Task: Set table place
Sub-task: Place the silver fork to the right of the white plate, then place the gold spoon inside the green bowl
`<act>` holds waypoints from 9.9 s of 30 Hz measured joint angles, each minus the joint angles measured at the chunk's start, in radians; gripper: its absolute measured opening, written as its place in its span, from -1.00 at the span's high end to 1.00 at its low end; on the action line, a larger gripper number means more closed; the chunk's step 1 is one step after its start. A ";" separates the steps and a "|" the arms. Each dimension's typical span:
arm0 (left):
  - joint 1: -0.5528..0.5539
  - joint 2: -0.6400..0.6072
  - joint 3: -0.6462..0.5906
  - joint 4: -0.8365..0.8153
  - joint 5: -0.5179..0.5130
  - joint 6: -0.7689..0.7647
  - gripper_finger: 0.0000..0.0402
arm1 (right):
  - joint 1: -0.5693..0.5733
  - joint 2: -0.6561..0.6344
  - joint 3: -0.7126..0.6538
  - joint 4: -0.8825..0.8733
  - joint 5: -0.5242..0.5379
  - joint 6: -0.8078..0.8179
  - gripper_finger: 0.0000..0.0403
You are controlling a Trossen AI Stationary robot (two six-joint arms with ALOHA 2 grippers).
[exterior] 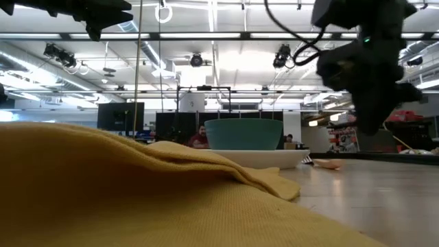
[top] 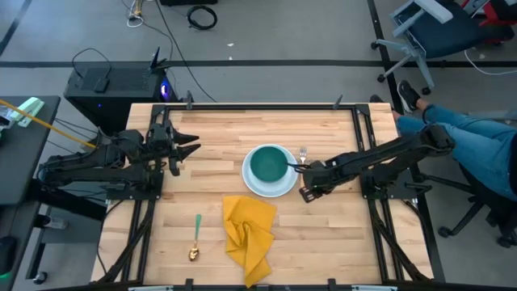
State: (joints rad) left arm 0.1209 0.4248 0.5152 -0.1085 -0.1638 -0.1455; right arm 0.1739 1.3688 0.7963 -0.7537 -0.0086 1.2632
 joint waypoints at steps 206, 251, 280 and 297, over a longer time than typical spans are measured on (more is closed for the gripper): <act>-0.874 1.033 0.013 -0.050 0.155 -1.911 0.56 | 0.469 -0.839 -0.451 1.002 0.381 -0.921 0.62; -0.636 0.702 0.008 -0.081 -0.327 -1.311 0.99 | 0.469 -0.839 -0.451 0.985 0.381 -0.940 0.62; 0.043 0.959 0.453 0.342 0.197 -0.551 1.00 | 0.469 -0.839 -0.451 0.987 0.381 -0.941 0.62; 0.247 1.389 0.632 0.246 0.628 -0.291 1.00 | 0.470 -0.839 -0.451 0.986 0.381 -0.949 0.62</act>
State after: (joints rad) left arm 0.3683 1.8137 1.1477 0.1371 0.4643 -0.4367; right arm 0.6434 0.5295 0.3454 0.2322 0.3725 0.3138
